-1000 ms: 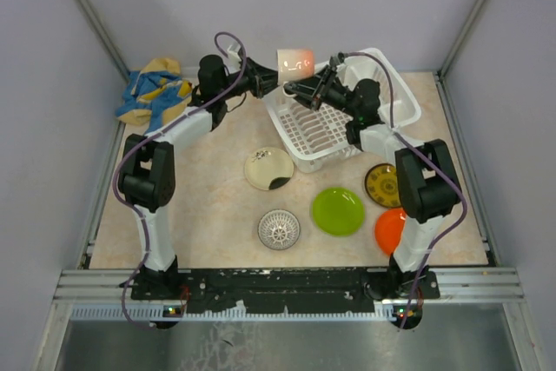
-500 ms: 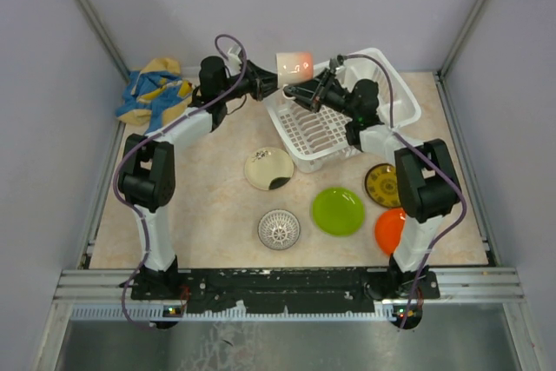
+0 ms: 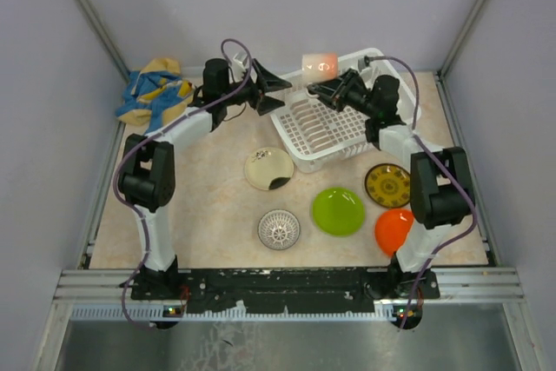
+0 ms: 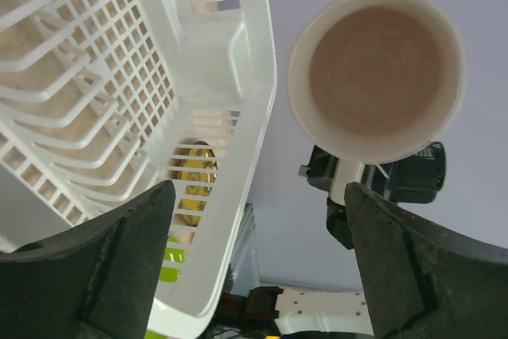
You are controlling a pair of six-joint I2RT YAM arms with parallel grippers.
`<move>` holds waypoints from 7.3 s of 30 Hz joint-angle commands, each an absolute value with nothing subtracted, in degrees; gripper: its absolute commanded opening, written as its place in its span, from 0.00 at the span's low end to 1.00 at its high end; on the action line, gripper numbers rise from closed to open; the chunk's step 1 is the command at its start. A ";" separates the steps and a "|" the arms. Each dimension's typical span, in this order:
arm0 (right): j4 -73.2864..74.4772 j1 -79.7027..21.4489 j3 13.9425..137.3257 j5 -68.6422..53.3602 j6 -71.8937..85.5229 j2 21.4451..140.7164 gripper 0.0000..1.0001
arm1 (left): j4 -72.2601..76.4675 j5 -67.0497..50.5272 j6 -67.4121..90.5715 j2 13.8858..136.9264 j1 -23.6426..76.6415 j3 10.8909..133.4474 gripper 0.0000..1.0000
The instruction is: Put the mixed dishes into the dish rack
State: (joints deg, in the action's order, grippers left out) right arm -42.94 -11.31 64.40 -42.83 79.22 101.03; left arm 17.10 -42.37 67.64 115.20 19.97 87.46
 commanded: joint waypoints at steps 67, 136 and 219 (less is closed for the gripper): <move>29.12 -13.62 120.59 9.93 11.23 133.51 0.04 | 5.83 -42.77 40.76 96.10 3.04 78.18 1.00; 21.89 -14.50 71.10 -0.13 18.41 72.16 0.67 | -28.48 -9.38 41.00 80.64 46.24 46.38 0.54; -62.40 1.85 64.65 -51.59 89.15 99.90 0.91 | 36.47 -51.88 98.79 126.64 27.31 105.24 0.00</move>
